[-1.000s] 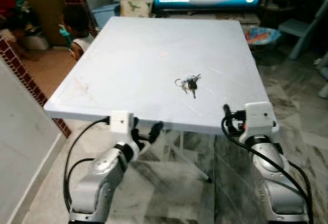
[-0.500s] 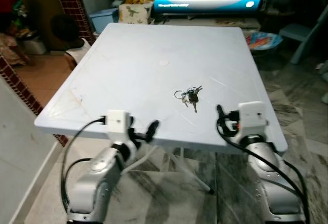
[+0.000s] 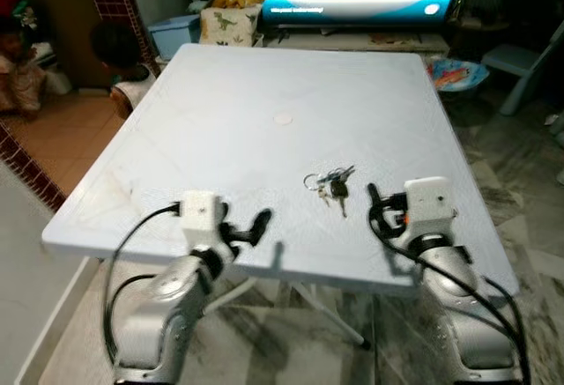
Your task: Hang keys on a hook
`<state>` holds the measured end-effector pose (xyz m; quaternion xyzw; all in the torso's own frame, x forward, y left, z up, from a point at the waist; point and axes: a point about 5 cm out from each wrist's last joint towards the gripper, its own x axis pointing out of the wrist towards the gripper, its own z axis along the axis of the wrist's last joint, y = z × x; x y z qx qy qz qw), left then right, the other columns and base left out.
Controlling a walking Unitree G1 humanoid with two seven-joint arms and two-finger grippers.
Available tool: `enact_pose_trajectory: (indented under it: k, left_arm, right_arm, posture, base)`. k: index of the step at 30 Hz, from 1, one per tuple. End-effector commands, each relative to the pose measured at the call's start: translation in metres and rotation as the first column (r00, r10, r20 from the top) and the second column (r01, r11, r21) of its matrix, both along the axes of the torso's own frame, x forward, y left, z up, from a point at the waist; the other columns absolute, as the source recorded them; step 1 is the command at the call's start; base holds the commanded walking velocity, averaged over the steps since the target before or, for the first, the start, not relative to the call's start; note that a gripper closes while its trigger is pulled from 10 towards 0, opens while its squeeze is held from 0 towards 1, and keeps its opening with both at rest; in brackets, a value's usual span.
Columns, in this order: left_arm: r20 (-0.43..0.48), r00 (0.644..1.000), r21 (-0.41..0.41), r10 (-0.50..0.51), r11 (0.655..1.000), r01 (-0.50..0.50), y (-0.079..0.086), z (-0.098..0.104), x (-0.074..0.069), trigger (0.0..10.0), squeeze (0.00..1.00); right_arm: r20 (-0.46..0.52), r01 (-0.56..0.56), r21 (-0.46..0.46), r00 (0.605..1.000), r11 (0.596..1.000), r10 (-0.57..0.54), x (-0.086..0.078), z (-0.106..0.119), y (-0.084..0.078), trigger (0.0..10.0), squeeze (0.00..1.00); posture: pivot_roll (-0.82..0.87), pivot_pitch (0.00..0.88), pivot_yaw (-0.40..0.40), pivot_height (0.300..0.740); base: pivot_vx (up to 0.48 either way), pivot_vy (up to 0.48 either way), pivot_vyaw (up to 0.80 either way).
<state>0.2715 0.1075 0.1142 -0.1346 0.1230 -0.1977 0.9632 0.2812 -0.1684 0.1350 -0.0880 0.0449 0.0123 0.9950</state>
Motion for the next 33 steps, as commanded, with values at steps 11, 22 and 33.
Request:
enact_pose_trajectory:
  k: [11,22,33]
  left_arm:
    - [0.004,1.0,0.027,0.02,0.999,-0.02,0.007,0.001,0.003,10.0,0.0]
    - [-0.033,0.985,0.016,-0.168,0.986,0.169,-0.007,0.0,-0.01,10.0,0.0]
    - [-0.048,0.975,0.036,-0.216,0.975,0.218,-0.01,-0.002,-0.017,10.0,0.0]
  right_arm:
    - [-0.057,-0.072,0.077,0.995,0.994,0.077,0.017,-0.003,0.007,10.0,0.0]
    - [-0.161,-0.084,0.117,0.982,0.99,0.103,0.049,-0.013,-0.002,10.0,0.0]
    - [-0.187,-0.159,0.194,0.963,0.968,0.196,0.069,-0.016,0.012,10.0,0.0]
  posture:
    - [-0.05,0.063,0.034,0.74]
    - [-0.02,0.063,0.043,0.74]
    - [0.0,0.075,0.051,0.74]
  base:
    - [0.0,0.0,0.0]
    - [0.0,0.0,0.0]
    - [0.0,0.0,0.0]
